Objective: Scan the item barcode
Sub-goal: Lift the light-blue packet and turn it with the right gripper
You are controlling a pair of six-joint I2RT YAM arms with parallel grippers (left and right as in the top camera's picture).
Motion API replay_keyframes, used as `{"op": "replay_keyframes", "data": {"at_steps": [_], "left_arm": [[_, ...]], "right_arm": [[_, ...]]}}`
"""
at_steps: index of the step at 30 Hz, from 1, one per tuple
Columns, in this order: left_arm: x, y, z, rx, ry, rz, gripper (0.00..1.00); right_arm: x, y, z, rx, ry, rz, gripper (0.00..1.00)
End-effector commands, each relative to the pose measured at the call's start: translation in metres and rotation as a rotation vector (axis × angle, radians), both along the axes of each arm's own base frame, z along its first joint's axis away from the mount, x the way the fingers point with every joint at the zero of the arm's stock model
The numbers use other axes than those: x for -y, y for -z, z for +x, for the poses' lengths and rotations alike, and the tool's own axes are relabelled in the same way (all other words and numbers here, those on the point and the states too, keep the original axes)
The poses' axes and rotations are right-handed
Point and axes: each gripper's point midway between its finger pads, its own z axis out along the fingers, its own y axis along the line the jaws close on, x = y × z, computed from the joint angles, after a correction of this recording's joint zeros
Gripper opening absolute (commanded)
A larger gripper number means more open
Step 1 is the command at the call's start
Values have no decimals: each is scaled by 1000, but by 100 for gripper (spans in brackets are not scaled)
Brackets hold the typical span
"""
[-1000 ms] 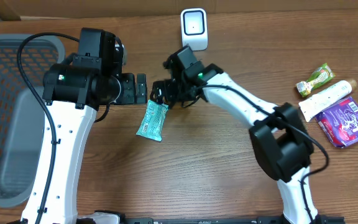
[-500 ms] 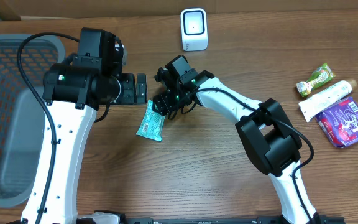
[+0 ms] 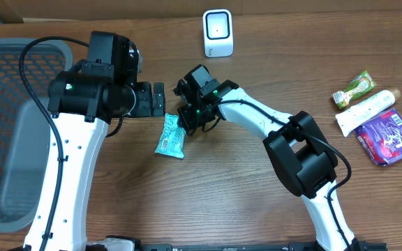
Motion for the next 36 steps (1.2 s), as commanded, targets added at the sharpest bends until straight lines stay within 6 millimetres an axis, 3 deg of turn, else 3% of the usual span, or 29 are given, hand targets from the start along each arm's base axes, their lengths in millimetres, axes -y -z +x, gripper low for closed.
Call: {"op": "replay_keyframes", "data": {"at_steps": [1,4,9,12,14,18,24,26,28,29,32,36], "left_arm": [[1,1,2,-2,16,3,100],[1,1,2,-2,16,3,99],[1,1,2,-2,16,3,100],[1,1,2,-2,16,3,100],[1,1,2,-2,16,3,99],[1,1,2,-2,16,3,100],[1,1,2,-2,16,3,100],[1,1,2,-2,16,3,100],[1,1,2,-2,16,3,100],[1,1,2,-2,16,3,100],[1,1,2,-2,16,3,100],[1,1,2,-2,16,3,100]], "right_arm": [[21,-10,15,-48,124,-20,4],[51,-31,33,-56,217,-33,4],[147,-48,60,-95,647,-241,4],[197,-52,63,-151,941,-337,4],[211,-51,59,-211,1036,-348,4],[205,-43,46,-304,1034,-326,4],[180,-36,25,-327,943,-340,7],[172,-36,21,-307,883,-347,24],[169,-36,19,-289,822,-348,68],[167,-36,18,-284,783,-342,80],[164,-39,17,-258,645,-317,92],[170,-45,24,-158,409,-293,95]]}}
